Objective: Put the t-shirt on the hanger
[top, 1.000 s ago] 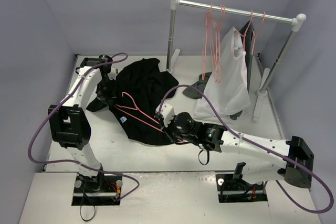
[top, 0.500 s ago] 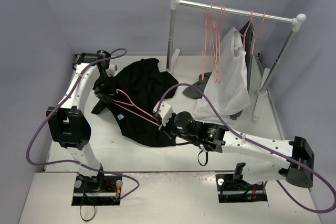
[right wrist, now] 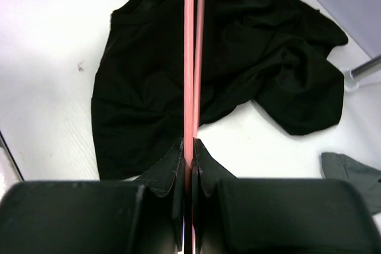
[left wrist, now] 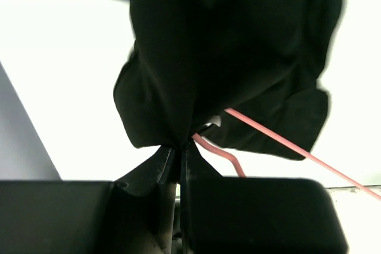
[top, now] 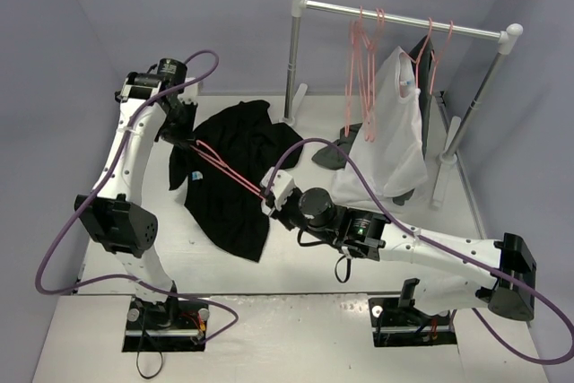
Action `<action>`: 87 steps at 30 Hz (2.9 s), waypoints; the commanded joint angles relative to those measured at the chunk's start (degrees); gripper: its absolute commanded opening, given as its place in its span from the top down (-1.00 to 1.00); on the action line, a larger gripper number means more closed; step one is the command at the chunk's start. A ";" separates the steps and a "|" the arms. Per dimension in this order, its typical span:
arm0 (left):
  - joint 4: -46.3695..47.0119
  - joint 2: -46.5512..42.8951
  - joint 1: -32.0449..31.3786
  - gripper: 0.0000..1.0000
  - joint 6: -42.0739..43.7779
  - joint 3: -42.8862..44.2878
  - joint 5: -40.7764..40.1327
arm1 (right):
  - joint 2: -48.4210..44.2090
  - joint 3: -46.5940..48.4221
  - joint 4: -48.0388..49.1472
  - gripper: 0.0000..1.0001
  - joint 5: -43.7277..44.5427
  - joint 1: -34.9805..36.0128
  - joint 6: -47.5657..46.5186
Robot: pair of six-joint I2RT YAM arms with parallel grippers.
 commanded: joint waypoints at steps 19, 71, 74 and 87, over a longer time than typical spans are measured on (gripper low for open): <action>0.06 -6.27 -13.24 1.00 10.25 18.15 6.12 | -9.43 5.39 8.68 1.00 -9.94 -5.36 4.27; 20.65 -15.72 -22.29 1.00 8.40 9.64 -2.13 | -7.90 8.89 8.53 1.00 -47.27 -31.40 15.65; 21.63 -15.67 -21.69 1.00 7.99 9.21 -2.52 | -8.86 8.17 8.44 1.00 -47.10 -31.40 15.99; 26.31 -15.56 -22.35 1.00 11.66 7.89 9.17 | -8.69 9.54 8.59 1.00 -47.58 -32.37 17.07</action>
